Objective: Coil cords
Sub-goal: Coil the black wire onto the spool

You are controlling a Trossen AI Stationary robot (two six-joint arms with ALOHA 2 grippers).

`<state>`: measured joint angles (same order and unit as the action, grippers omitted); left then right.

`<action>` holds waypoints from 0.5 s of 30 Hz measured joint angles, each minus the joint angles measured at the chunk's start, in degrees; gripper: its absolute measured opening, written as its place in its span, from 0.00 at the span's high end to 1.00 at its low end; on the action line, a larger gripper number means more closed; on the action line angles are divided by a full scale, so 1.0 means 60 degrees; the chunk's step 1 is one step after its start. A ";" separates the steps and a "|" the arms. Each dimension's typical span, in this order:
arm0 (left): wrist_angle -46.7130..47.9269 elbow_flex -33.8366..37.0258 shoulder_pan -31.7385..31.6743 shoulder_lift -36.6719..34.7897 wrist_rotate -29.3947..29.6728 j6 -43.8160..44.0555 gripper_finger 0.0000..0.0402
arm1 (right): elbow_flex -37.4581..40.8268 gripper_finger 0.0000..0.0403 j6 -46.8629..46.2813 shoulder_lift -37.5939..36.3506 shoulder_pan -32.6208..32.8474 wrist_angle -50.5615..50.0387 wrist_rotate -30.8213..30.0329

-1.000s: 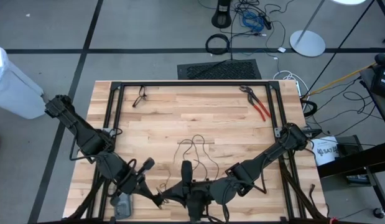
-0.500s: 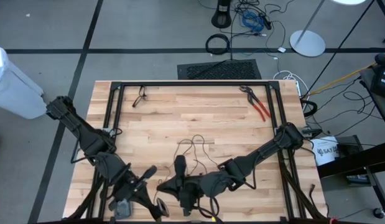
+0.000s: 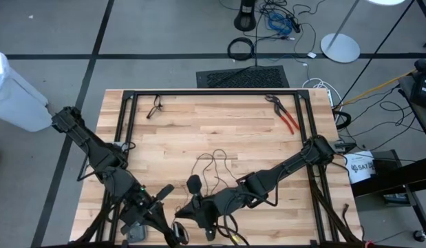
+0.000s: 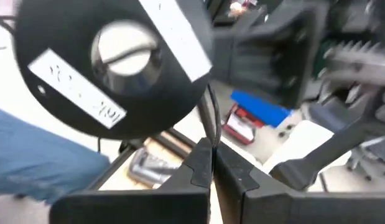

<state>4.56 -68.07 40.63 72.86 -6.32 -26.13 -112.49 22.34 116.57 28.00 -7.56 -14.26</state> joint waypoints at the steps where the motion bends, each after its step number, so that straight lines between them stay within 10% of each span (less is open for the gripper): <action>1: -0.0015 0.0000 -0.0001 0.0000 0.0088 -0.0018 1.00 | 0.0000 1.00 -0.0104 0.0000 -0.0034 -0.0168 0.0103; 15: 0.0310 0.0007 0.0057 -0.0501 0.1682 0.0307 1.00 | -0.0022 1.00 -0.1419 0.0000 -0.0438 -0.2018 0.1697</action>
<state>6.42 -68.03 40.97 69.85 3.77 -24.29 -112.62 13.83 116.57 25.37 -19.67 -4.08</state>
